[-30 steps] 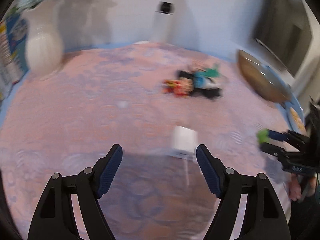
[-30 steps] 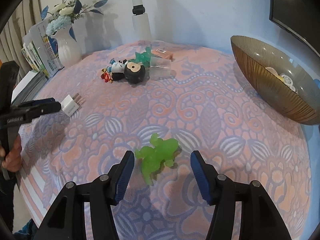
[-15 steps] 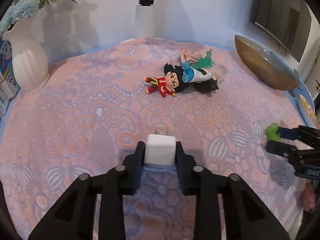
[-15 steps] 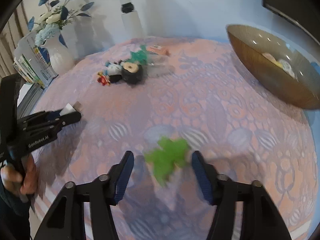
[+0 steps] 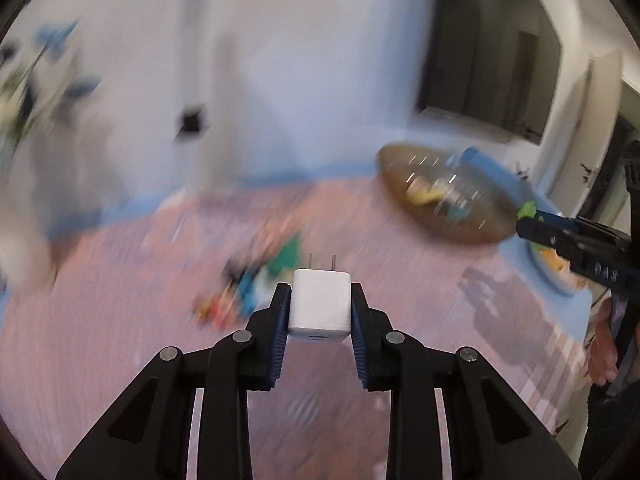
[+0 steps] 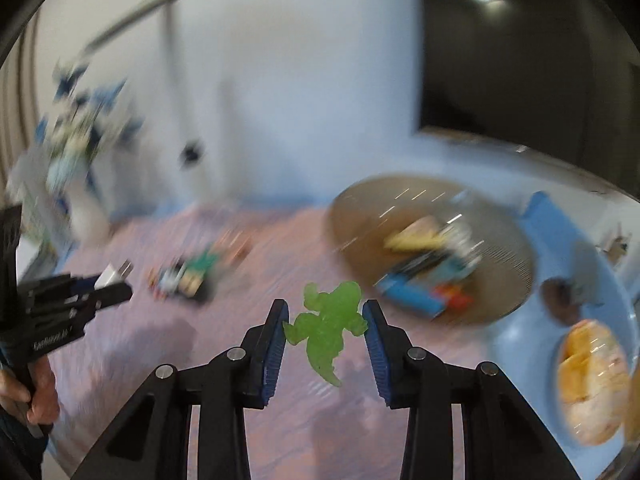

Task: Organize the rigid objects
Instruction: 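Carry charger cube and green frog over the brown bowl and open both grippers, then move both open grippers away from the bowl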

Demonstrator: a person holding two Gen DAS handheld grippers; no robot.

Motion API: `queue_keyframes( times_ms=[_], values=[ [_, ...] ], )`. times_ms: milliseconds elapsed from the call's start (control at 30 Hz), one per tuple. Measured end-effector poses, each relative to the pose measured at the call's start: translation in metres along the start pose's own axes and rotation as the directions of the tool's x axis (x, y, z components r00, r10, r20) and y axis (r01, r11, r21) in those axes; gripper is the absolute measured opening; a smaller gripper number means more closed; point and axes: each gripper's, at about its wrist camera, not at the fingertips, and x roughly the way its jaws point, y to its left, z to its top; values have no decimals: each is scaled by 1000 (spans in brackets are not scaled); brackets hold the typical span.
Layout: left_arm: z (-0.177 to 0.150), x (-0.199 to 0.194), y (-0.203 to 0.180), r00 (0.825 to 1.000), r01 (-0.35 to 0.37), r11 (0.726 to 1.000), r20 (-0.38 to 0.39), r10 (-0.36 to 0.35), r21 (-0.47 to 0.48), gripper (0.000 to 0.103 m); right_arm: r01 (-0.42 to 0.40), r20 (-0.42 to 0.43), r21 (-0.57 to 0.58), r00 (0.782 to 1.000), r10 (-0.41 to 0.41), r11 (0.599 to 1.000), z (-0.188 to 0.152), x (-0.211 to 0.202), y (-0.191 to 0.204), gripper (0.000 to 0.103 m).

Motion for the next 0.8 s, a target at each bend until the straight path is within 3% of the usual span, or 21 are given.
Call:
queue_keyframes(
  times_ms=[133,267,467,600,633,667,700,733,800],
  values=[
    [65,17,-48,996,44,997,74,-49,61,25,54,61,126,996,-62,991,47,-15,-59,37],
    [101,53,-84,990,124,990,63,-129,70,25,74,28,220,996,-82,973,67,-4,-94,37],
    [99,109,-122,983,183,980,-41,-181,72,25,94,-112,277,992,-65,956,53,41,-113,37],
    [99,126,-133,984,165,986,-78,-161,39,26,133,-148,290,985,-93,948,47,55,-124,39],
    [99,127,-130,982,173,985,-83,-172,10,29,144,-156,302,983,-100,942,47,58,-128,51],
    [100,128,-129,978,186,982,-85,-189,-36,43,154,-169,315,980,-104,936,46,60,-132,69],
    [101,127,-128,978,187,981,-81,-191,-55,59,160,-177,325,978,-106,932,44,60,-134,70],
    [101,125,-126,981,177,982,-70,-181,-59,67,160,-172,335,979,-107,928,42,57,-137,70],
    [98,113,-122,988,151,988,-29,-152,-43,70,156,-147,328,983,-113,932,41,47,-135,70]
  ],
)
